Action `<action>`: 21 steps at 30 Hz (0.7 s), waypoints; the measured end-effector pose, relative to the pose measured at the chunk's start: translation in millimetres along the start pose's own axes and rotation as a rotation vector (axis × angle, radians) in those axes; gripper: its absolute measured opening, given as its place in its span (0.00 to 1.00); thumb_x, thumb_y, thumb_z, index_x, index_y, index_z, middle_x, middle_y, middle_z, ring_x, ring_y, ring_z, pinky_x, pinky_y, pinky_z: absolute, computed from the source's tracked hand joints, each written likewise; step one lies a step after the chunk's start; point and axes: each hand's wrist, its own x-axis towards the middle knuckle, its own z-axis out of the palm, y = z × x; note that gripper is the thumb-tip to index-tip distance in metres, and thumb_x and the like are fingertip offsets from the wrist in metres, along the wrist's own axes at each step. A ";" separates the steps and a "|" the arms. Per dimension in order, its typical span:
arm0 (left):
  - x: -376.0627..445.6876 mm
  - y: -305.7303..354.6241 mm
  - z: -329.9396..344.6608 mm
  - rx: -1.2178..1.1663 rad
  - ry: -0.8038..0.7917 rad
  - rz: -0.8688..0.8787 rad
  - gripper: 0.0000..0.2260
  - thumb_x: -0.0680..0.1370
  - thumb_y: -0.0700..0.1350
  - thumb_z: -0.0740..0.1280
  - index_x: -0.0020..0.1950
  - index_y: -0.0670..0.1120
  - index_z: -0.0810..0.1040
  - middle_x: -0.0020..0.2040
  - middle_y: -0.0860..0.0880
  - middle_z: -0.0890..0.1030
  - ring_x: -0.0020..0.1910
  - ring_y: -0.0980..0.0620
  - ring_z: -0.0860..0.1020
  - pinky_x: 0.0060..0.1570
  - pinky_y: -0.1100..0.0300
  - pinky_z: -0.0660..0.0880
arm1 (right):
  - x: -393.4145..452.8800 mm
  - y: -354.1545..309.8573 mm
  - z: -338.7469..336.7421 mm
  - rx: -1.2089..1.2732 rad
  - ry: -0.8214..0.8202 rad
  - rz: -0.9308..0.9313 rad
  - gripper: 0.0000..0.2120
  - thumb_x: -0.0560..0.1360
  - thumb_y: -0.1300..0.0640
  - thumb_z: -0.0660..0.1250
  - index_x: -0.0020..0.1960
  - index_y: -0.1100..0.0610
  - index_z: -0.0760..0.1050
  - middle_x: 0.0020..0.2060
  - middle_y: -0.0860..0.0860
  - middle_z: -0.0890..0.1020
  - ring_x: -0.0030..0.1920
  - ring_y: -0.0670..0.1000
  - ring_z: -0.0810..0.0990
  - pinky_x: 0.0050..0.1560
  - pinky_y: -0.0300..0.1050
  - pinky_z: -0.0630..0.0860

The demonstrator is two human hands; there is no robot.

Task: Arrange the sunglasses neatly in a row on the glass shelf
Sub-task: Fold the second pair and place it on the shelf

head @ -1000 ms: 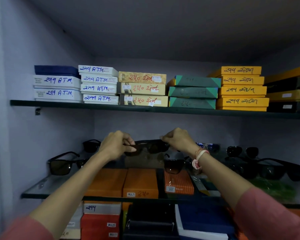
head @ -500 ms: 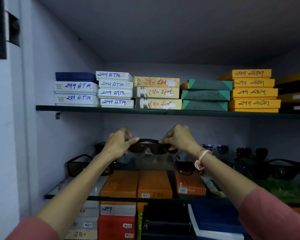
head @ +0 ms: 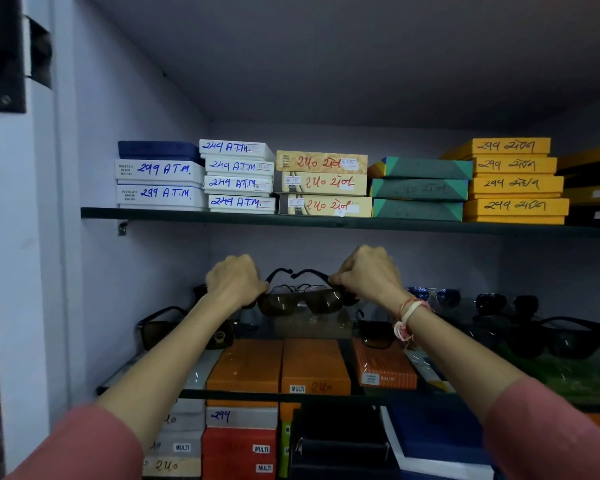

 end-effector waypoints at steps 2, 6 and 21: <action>1.3 0.9 0.6 -0.025 -0.006 -0.023 0.14 0.75 0.53 0.69 0.50 0.45 0.86 0.47 0.44 0.84 0.49 0.44 0.81 0.42 0.56 0.73 | 1.5 0.1 2.0 -0.005 0.025 0.057 0.11 0.68 0.51 0.76 0.42 0.59 0.86 0.39 0.55 0.86 0.43 0.56 0.84 0.45 0.51 0.83; 4.4 -2.2 -0.6 -0.080 -0.084 -0.076 0.12 0.71 0.51 0.72 0.37 0.43 0.83 0.40 0.45 0.81 0.43 0.44 0.80 0.39 0.56 0.73 | 2.0 1.5 7.6 -0.010 -0.057 0.138 0.10 0.67 0.54 0.75 0.36 0.61 0.82 0.37 0.56 0.85 0.41 0.56 0.83 0.40 0.47 0.80; -0.2 -1.0 19.8 0.057 -0.168 -0.072 0.13 0.73 0.49 0.71 0.34 0.46 0.71 0.33 0.51 0.74 0.39 0.49 0.76 0.32 0.59 0.67 | -13.2 -2.0 28.9 -0.207 -0.190 0.154 0.07 0.71 0.58 0.70 0.42 0.58 0.71 0.35 0.51 0.76 0.39 0.54 0.76 0.42 0.47 0.75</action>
